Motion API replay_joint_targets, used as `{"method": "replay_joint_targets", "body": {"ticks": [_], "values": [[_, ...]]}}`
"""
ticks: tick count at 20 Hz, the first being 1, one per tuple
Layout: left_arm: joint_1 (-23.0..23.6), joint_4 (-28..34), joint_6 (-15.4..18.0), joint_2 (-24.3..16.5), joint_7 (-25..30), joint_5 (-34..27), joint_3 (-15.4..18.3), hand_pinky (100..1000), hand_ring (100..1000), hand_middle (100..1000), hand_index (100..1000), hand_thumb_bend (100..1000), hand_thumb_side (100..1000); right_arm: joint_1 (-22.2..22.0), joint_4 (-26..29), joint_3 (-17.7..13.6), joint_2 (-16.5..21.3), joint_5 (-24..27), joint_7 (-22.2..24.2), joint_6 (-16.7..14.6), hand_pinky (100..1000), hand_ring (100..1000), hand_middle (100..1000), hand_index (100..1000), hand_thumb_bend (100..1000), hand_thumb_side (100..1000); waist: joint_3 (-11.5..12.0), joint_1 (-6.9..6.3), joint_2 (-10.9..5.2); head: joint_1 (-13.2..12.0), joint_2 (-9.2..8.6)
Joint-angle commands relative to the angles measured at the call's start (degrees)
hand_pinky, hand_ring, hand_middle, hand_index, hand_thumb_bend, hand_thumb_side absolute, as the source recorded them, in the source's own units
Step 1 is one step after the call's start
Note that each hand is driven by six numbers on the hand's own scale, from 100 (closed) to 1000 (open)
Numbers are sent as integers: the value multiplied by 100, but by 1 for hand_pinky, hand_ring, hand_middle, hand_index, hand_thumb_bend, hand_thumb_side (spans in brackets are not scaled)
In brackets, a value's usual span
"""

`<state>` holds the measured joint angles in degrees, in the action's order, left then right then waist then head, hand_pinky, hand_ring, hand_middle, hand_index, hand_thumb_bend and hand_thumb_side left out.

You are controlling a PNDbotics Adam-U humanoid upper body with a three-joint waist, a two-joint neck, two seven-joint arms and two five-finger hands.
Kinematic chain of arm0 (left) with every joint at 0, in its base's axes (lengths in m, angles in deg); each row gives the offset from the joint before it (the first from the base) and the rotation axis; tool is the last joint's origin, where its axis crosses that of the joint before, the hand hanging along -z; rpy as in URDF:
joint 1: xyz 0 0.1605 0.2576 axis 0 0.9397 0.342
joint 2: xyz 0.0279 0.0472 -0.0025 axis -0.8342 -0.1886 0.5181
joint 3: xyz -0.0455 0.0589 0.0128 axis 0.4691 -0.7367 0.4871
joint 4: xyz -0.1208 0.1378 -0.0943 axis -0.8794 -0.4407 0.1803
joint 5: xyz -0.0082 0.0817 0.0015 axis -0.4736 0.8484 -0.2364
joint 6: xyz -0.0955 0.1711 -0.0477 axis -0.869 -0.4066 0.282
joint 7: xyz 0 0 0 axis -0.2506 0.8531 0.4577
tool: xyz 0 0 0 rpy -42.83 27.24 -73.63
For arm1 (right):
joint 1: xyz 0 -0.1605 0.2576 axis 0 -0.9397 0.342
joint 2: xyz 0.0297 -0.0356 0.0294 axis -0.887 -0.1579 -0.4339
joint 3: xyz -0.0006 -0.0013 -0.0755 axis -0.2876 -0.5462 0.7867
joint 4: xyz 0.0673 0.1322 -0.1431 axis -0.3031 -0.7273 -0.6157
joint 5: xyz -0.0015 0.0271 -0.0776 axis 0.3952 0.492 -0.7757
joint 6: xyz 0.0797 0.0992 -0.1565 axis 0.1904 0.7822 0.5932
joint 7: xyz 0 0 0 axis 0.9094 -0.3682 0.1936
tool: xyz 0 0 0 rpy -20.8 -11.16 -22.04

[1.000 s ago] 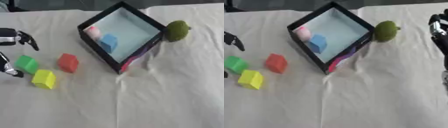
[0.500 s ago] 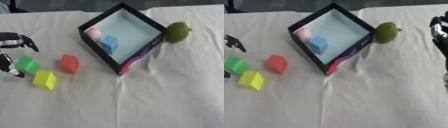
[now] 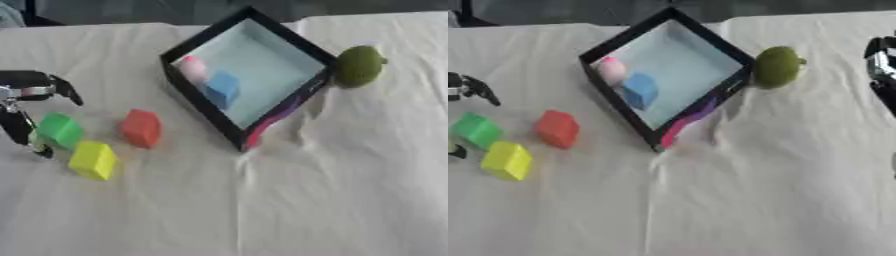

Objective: Pick up objects on the table and place them in the box.

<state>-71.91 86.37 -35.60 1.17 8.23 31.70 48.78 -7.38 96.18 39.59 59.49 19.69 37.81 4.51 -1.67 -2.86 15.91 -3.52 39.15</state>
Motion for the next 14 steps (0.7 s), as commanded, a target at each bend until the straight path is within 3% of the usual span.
{"method": "replay_joint_targets", "body": {"ticks": [1,5,6,7,8,11,12,14], "values": [[-124,-169,67,-53,-244,146,120,855,885,800,849,750,100,32,74,-25,90,-18,10,2,880,794,813,878,233,418,-4,69,-44,-42,-82],[-176,-295,101,31,-393,187,134,848,877,789,828,732,100,27,58,-17,77,-22,18,10,880,795,813,879,232,421,-12,69,-30,-49,-90],[-178,-326,106,49,-399,184,135,829,845,744,771,677,100,26,54,-17,74,-23,19,11,880,795,814,879,232,421,-16,67,-25,-52,-91],[-181,-357,111,63,-382,176,136,829,845,744,771,677,100,26,52,-18,73,-25,18,11,880,795,814,879,232,421,-19,67,-22,-54,-93],[-182,-389,111,73,-337,168,135,795,794,671,698,604,100,23,49,-20,75,-26,15,12,880,795,814,879,232,421,-22,65,-19,-54,-87],[-191,-417,116,76,-103,113,129,774,763,617,625,500,100,19,46,-24,78,-28,10,11,880,795,814,879,232,421,-24,59,-17,-50,-80],[-195,-406,116,71,-20,87,129,762,742,583,556,425,100,18,45,-24,79,-28,10,11,880,795,814,880,232,422,-25,57,-18,-51,-82],[-208,-307,110,41,133,8,137,752,730,572,525,393,100,14,43,-24,87,-30,11,11,880,795,814,880,231,422,-26,56,-21,-47,-83]]}}
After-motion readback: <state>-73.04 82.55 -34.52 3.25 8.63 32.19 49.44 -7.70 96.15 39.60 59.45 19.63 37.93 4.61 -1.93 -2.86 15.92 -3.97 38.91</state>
